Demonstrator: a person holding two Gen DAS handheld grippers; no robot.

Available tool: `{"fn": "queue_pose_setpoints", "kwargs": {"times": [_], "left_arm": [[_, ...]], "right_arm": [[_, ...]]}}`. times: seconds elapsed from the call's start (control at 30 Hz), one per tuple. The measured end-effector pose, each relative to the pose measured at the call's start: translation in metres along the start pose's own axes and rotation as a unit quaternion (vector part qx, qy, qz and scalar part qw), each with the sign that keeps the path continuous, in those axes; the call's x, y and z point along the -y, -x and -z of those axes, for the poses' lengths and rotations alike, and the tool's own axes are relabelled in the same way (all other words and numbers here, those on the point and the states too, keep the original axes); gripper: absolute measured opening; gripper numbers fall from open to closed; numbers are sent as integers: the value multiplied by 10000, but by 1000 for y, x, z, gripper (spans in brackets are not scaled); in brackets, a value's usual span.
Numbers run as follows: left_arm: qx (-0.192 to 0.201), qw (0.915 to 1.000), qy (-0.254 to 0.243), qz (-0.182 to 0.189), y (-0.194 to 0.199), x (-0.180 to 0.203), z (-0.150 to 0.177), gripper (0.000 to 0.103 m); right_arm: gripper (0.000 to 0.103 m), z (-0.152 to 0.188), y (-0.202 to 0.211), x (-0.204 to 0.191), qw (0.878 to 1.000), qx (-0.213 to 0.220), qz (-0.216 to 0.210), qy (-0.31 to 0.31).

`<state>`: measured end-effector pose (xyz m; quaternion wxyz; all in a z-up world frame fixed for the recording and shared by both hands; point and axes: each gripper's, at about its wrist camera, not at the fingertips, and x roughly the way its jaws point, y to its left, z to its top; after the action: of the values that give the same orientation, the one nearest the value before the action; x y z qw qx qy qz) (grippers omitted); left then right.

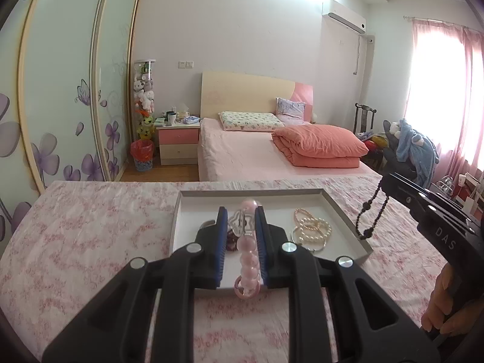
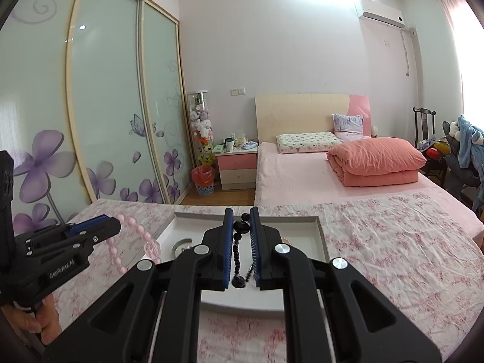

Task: Organize jewelry
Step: 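Lift both bracelets into the gray tray and open both tools to release them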

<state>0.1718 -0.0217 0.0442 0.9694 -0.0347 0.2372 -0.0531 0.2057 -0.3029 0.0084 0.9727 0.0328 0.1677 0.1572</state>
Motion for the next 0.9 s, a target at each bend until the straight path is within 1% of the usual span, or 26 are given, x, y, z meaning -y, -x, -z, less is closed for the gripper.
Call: {"fn": "queue_pose_setpoints", "kwargs": {"times": [0.2,0.47,0.6,0.67,0.8,0.9], "left_arm": [[-5,10000,62,-24,-22,-2,-9,19],[-144,9999,17,-4,-57,-3,-16,19],[-228,9997,38,-14,-73,-5,-16,18],[-209,9998,23,-39,-78,-5,-16,18],[-222,9997,-26,-78,-87,-4,-17,17],[-275,9996,35,-86,-90,-7,-16,17]], "right_arm": [[12,-2,-28,3,9999,-72,55,-51],[12,6,-65,9,9991,-377,108,-148],[12,10,-76,11,9987,-470,134,-159],[12,10,-81,10,9985,-507,149,-158],[12,13,-90,10,9980,-583,177,-162],[12,15,-93,9,9977,-624,182,-185]]}}
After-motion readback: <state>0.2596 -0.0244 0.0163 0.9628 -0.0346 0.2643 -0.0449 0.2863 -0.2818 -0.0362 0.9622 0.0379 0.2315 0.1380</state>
